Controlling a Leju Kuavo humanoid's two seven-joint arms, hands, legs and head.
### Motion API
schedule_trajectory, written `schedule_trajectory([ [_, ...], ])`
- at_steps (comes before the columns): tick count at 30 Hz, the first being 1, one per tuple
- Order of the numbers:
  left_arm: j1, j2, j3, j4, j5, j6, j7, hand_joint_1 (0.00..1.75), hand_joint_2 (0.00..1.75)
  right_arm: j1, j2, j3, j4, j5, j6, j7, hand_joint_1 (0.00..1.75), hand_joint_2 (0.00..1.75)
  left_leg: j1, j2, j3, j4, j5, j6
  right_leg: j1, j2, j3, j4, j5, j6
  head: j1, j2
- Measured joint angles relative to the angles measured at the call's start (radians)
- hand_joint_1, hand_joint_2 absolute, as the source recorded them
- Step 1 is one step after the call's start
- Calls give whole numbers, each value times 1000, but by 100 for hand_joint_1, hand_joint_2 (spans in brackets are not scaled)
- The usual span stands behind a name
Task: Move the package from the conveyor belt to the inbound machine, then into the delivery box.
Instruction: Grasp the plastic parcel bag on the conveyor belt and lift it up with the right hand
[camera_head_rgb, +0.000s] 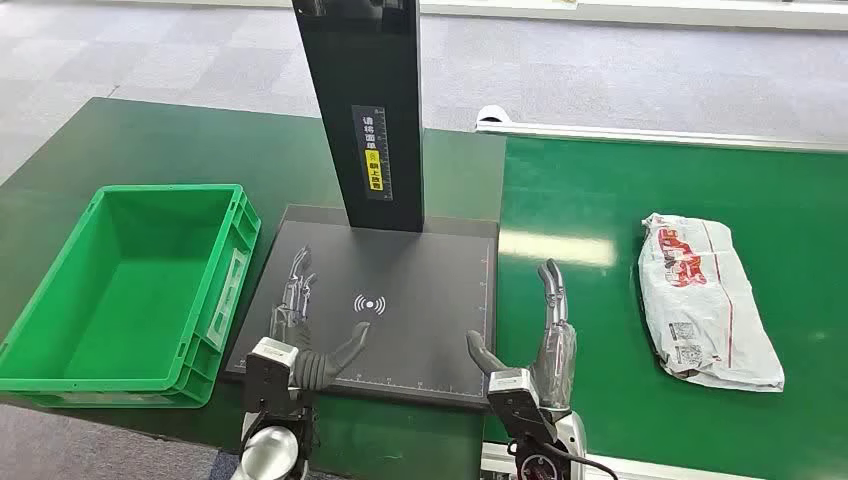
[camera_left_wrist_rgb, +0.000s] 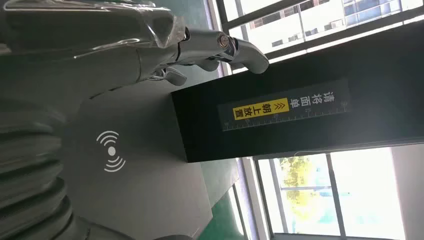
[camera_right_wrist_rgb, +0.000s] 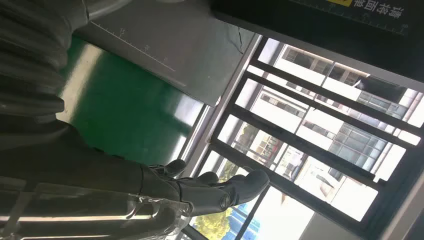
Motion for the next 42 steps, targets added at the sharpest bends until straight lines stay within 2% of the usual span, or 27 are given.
schedule_trajectory([
  [9, 1, 0, 1, -1, 1, 11, 0, 0, 175, 0, -1, 2, 0, 23, -23, 6, 0, 175, 0, 0, 0, 0, 0, 0, 0, 0, 0, 0, 0, 0, 0, 0],
  [12, 9, 0, 2, -10, 2, 12, 0, 0, 175, -3, -7, -19, -7, 66, -81, 41, 0, 175, 0, 0, 0, 0, 0, 0, 0, 0, 0, 0, 0, 0, 0, 0],
  [14, 18, 1, 3, -20, 2, 10, 0, 0, 175, -10, -18, -58, -18, 80, -91, 99, 0, 175, 0, 0, 0, 0, 0, 0, 0, 0, 0, 0, 0, 0, 0, 0],
  [18, 33, 7, 5, -28, 5, 0, 0, 0, 175, -53, -61, -205, -6, 48, 20, 281, 0, 175, -1, -1, 0, 0, 0, 1, -2, 0, 0, 0, 0, 1, 0, 0],
  [23, 38, 12, 10, -28, 10, -10, 0, 0, 175, -134, -113, -394, 91, 51, 143, 409, 0, 175, -2, -1, 0, 1, 0, 1, -2, 0, 1, 0, 1, 1, 0, 0],
  [26, 37, 13, 12, -28, 14, -16, 5, 0, 175, -200, -146, -472, 191, 36, 204, 444, 0, 175, -1, 0, 0, 1, 1, 1, -2, 0, 0, 0, 2, 1, 0, 0],
  [32, 37, 15, 14, -32, 18, -19, 14, 0, 175, -347, -211, -585, 440, -36, 335, 454, 0, 175, -1, 0, 0, 1, 1, 1, -2, 1, 1, 0, 2, 2, 0, 0],
  [42, 38, 16, 19, -39, 19, -6, 20, 0, 175, -451, -246, -603, 648, 46, 379, 548, 0, 175, -1, 0, 0, 1, 1, 1, -2, 1, 0, 0, 2, 2, 0, 0],
])
